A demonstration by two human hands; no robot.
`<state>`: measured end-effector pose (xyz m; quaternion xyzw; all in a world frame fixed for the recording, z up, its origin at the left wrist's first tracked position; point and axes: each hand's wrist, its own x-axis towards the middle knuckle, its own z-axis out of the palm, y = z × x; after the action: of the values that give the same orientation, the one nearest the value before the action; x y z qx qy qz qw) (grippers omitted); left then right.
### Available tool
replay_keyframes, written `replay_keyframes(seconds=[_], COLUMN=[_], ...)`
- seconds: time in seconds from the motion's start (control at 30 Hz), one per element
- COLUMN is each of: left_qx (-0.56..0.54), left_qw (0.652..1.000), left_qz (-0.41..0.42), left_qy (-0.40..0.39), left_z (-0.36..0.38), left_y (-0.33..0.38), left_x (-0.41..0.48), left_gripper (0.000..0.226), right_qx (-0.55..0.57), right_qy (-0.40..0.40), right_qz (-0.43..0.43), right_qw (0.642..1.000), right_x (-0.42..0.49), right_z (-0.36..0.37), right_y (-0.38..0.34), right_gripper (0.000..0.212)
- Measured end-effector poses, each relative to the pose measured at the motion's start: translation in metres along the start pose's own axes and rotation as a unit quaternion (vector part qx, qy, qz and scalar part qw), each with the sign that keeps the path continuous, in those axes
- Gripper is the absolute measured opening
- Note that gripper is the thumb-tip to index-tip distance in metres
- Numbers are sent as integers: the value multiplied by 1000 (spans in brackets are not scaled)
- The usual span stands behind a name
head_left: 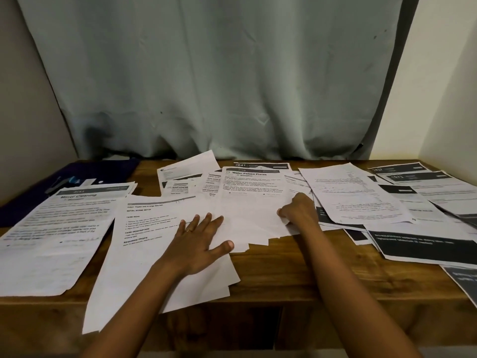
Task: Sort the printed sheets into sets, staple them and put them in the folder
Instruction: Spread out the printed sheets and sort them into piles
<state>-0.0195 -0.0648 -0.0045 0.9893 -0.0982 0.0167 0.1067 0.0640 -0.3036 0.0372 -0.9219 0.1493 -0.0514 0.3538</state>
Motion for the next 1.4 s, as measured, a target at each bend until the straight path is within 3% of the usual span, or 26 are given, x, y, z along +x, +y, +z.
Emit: replay_keyframes(seconds=[0.17,0.3,0.47,0.57,0.63,0.77,0.97,1.07,1.2,1.3,1.4], left_qx=[-75,-163,-288,-280,-260,-203,-118,-67,4,-8,-24], left_qw=[997,983,929,907,908,942,991,997,999,998,996], left_qz=[13,9,-28,-43,-49,-30,-27,-40,-42,-35,-30], left_qy=[10,83,231,313,326,265,60,7,-21,-44,-77], left_z=[-9,-34,-64,-78,-84,-83,-39,-21,-13,-18,-24], left_y=[3,1,-21,-33,-38,-38,-23,-19,-22,-26,-28], left_x=[-4,-19,-51,-67,-73,-72,-59,-57,-55,-54,-52], left_gripper=[100,104,98,90,78,93,110,108,126,131,137], right_qx=[198,269,291,276,252,176,111,66,19,34,-75], right_qy=[99,156,102,27,-14,-53,-59,-60,-65,-23,-28], right_qz=[-56,-130,-137,-149,-154,-170,-198,-208,-221,-224,-211], right_qw=[974,942,941,949,955,968,972,974,973,974,974], right_x=[-15,-36,-74,-109,-132,-159,-169,-168,-152,-113,-66], right_z=[-17,-39,-32,-9,8,37,61,64,55,33,12], right_y=[-6,-14,-25,-30,-34,-42,-41,-39,-29,-22,-11], right_gripper=[36,28,28,31,32,46,63,67,54,50,63])
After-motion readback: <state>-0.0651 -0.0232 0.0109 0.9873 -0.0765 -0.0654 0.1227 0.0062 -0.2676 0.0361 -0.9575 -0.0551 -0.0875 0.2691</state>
